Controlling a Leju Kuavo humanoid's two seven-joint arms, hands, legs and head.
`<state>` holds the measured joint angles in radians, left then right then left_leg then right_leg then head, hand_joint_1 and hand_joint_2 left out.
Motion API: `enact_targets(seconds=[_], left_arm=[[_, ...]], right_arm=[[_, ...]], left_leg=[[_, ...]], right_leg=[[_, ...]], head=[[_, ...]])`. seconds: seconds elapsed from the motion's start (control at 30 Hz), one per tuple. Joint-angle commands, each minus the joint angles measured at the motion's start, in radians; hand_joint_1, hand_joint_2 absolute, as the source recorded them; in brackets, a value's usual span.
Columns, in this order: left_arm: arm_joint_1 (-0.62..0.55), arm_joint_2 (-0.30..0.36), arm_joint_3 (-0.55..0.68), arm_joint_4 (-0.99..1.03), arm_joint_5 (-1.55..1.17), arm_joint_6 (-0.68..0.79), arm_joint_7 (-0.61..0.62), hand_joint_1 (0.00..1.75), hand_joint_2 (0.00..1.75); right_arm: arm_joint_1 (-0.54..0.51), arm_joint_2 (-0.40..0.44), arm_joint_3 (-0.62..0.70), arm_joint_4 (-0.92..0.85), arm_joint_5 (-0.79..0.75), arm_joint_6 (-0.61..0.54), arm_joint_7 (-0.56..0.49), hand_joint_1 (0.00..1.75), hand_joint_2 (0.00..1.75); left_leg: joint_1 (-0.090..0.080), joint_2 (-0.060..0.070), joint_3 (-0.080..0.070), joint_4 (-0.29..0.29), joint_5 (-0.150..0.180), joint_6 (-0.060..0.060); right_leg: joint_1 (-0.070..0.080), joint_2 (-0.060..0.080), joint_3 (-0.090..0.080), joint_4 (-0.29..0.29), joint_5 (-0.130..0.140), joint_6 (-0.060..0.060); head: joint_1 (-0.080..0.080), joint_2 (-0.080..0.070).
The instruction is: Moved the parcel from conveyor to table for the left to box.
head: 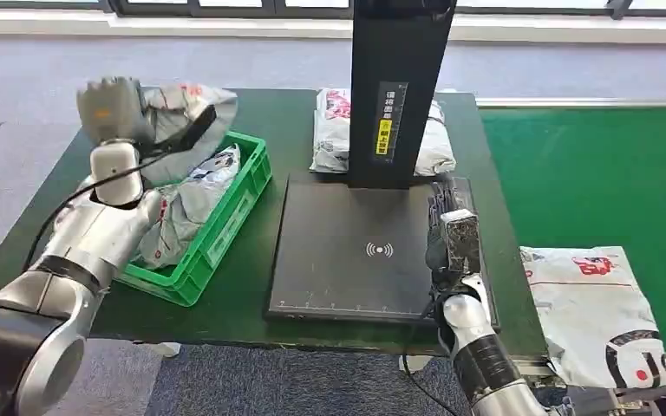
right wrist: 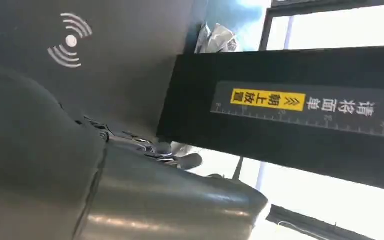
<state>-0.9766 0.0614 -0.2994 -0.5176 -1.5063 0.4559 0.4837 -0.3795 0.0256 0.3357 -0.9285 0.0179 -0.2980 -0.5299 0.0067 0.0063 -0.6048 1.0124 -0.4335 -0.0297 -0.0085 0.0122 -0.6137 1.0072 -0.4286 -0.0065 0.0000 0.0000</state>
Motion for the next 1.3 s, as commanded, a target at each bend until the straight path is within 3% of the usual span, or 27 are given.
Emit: enact_targets(seconds=[0.03, 0.27, 0.47, 0.8, 0.83, 0.87, 0.9, 0.97, 1.0, 1.07, 1.1, 1.27, 1.3], left_arm=[[0.09, 0.033, 0.108, 0.281, 0.178, 0.079, -0.246, 0.0, 0.0], [0.12, 0.034, 0.135, 0.277, 0.171, 0.045, -0.253, 0.0, 0.0], [0.188, 0.01, 0.338, 0.206, 0.408, 0.1, -0.651, 0.0, 0.0], [0.192, 0.011, 0.342, 0.205, 0.412, 0.101, -0.661, 0.0, 0.0], [0.194, 0.005, 0.364, 0.197, 0.443, 0.109, -0.705, 0.0, 0.0], [0.212, -0.034, 0.494, 0.12, 0.68, 0.123, -1.0, 0.0, 0.0], [0.212, -0.034, 0.494, 0.12, 0.68, 0.123, -1.0, 0.0, 0.0], [0.218, -0.094, 0.55, 0.029, 0.876, 0.075, -1.116, 0.0, 0.0], [0.222, -0.117, 0.554, -0.001, 0.923, 0.082, -1.139, 0.0, 0.0], [0.238, -0.168, 0.525, -0.058, 1.023, 0.093, -1.182, 0.0, 0.0], [0.254, -0.187, 0.489, -0.107, 1.071, 0.098, -1.182, 0.0, 0.0], [0.281, -0.226, 0.375, -0.187, 1.225, 0.112, -1.182, 0.0, 0.0], [0.293, -0.226, 0.341, -0.22, 1.26, 0.12, -1.182, 0.0, 0.0]], right_arm=[[-0.102, -0.036, 0.022, 0.141, -0.028, 0.068, -0.016, 0.0, 0.0], [-0.108, -0.047, 0.055, 0.207, -0.048, 0.1, -0.033, 0.0, 0.0], [-0.076, -0.069, 0.069, 0.214, -0.077, 0.109, -0.051, 0.0, 0.0], [-0.073, -0.071, 0.069, 0.212, -0.078, 0.11, -0.052, 0.0, 0.0], [-0.072, -0.071, 0.068, 0.209, -0.081, 0.109, -0.052, 0.0, 0.0], [-0.029, -0.07, 0.033, 0.173, -0.068, 0.039, -0.04, 0.0, 0.0], [-0.029, -0.07, 0.033, 0.173, -0.068, 0.039, -0.04, 0.0, 0.0], [-0.02, -0.072, -0.012, 0.184, -0.035, -0.024, -0.006, 0.0, 0.0], [-0.029, -0.072, -0.025, 0.208, -0.024, -0.036, -0.005, 0.0, 1.75], [-0.063, -0.067, -0.065, 0.281, 0.002, -0.058, -0.01, 0.0, 1.75], [-0.076, -0.066, -0.082, 0.309, 0.022, -0.087, -0.004, 0.0, 0.0], [-0.101, -0.052, -0.142, 0.374, 0.103, -0.192, 0.046, 0.0, 0.0], [-0.101, -0.05, -0.158, 0.381, 0.125, -0.21, 0.062, 0.0, 1.75]], left_leg=[[0.0, 0.006, 0.004, -0.003, -0.001, 0.001], [0.0, -0.003, 0.003, -0.003, 0.0, 0.001], [0.0, -0.004, 0.0, -0.002, 0.0, 0.001], [0.001, -0.004, -0.001, -0.001, 0.0, 0.001], [0.001, -0.005, 0.0, -0.002, 0.0, 0.001], [0.0, -0.004, -0.001, -0.001, 0.0, 0.001], [0.001, -0.006, 0.001, -0.003, 0.0, 0.001], [0.001, -0.008, 0.001, -0.002, 0.0, 0.001], [0.001, -0.011, 0.0, -0.002, 0.001, 0.001], [0.001, -0.012, -0.002, -0.001, 0.001, 0.001], [0.001, -0.013, -0.002, -0.001, 0.001, 0.002], [0.0, -0.011, -0.001, -0.001, 0.001, 0.002], [-0.001, -0.011, -0.001, -0.002, 0.001, 0.002]], right_leg=[[0.0, 0.006, 0.003, -0.003, 0.001, 0.001], [0.001, -0.002, 0.003, -0.003, 0.0, 0.0], [0.001, -0.004, 0.001, -0.002, 0.0, 0.0], [0.002, -0.005, 0.001, -0.002, -0.001, 0.0], [0.002, -0.005, 0.002, -0.002, -0.001, 0.0], [0.002, -0.005, 0.001, -0.002, 0.0, 0.0], [0.002, -0.007, 0.003, -0.003, -0.001, 0.0], [0.002, -0.009, 0.003, -0.003, -0.001, 0.0], [0.003, -0.012, 0.004, -0.003, -0.002, 0.0], [0.002, -0.012, 0.002, -0.002, -0.001, 0.001], [0.002, -0.013, 0.003, -0.003, -0.002, 0.001], [0.001, -0.012, 0.003, -0.003, -0.001, 0.001], [0.0, -0.012, 0.003, -0.003, -0.001, 0.001]], head=[[0.0, 0.0], [0.0, 0.0], [0.0, 0.0], [0.0, 0.0], [0.0, 0.0], [0.0, 0.0], [0.0, 0.0], [0.0, 0.0], [0.0, 0.0], [0.0, 0.0], [0.0, 0.0], [0.0, 0.0], [0.0, 0.0]])
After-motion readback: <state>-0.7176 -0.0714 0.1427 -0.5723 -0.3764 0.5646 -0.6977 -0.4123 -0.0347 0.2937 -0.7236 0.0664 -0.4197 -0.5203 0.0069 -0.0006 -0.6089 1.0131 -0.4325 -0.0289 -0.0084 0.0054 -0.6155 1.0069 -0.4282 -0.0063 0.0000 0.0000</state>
